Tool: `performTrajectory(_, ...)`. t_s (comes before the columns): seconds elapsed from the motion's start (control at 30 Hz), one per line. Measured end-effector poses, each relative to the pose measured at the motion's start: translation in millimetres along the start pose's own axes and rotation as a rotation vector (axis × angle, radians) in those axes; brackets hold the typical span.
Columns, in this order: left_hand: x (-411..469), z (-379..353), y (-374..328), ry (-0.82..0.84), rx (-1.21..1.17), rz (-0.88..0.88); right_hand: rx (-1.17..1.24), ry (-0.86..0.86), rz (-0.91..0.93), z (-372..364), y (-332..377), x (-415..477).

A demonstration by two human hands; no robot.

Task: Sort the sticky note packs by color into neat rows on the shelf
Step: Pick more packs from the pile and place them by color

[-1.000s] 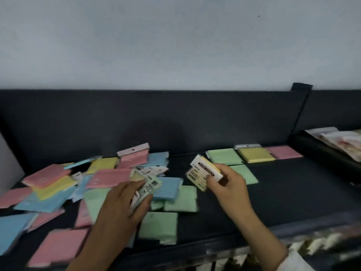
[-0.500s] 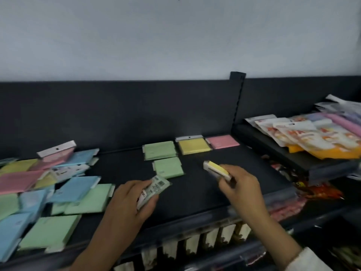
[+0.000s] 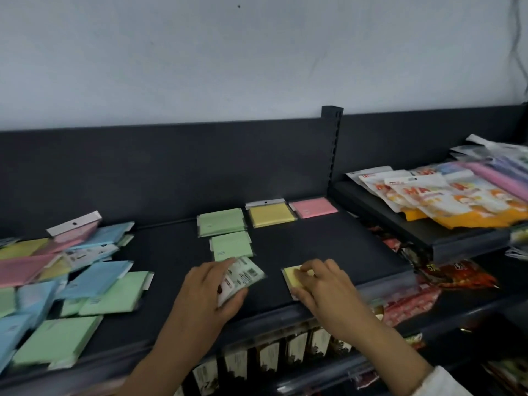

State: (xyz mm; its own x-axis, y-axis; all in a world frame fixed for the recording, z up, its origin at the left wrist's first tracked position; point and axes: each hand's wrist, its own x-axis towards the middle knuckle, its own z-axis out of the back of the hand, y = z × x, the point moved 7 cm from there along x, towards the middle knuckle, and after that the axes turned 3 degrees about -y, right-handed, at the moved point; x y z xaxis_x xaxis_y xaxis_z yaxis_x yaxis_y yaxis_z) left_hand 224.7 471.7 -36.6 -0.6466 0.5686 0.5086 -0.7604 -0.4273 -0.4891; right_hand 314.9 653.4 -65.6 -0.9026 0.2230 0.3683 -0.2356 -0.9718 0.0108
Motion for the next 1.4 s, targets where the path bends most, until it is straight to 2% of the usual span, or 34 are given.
performTrajectory(0.17,-3.1,2.8,-0.9,0.002,-0.046,0.063,0.034,-0.015,-0.035,6.5,3.8,-0.7)
performTrajectory(0.3,-2.6,3.7,3.3,0.094,-0.182,0.156,0.391,0.035,-0.030,14.1,16.8,2.4)
performTrajectory(0.43,2.6,7.5,2.7,0.103,-0.382,0.177,0.715,0.050,0.010,26.8,56.0,18.9)
performTrajectory(0.53,4.6,3.4,18.7,0.132,-0.550,0.357,0.891,0.030,-0.147,24.7,64.9,31.5)
performTrajectory(0.6,7.7,4.5,32.0,0.123,-0.481,0.378,0.931,0.027,-0.257,19.3,62.1,37.5)
performTrajectory(0.73,11.4,4.2,58.4,0.105,-0.247,0.355,0.811,0.087,-0.341,6.1,59.4,45.8)
performTrajectory(0.9,10.0,-9.4,67.4,0.196,-0.058,0.286,0.343,0.084,-0.229,-7.2,69.0,45.2)
performTrajectory(0.97,11.0,-11.2,65.0,0.200,-0.039,0.255,0.265,0.050,-0.196,-9.5,69.2,43.5)
performTrajectory(1.2,7.2,-6.3,59.7,0.145,-0.032,0.223,0.282,-0.037,-0.149,-7.5,69.7,43.5)
performTrajectory(1.4,-3.7,28.1,57.1,-0.022,0.060,0.140,0.352,-0.132,-0.117,10.7,74.8,43.1)
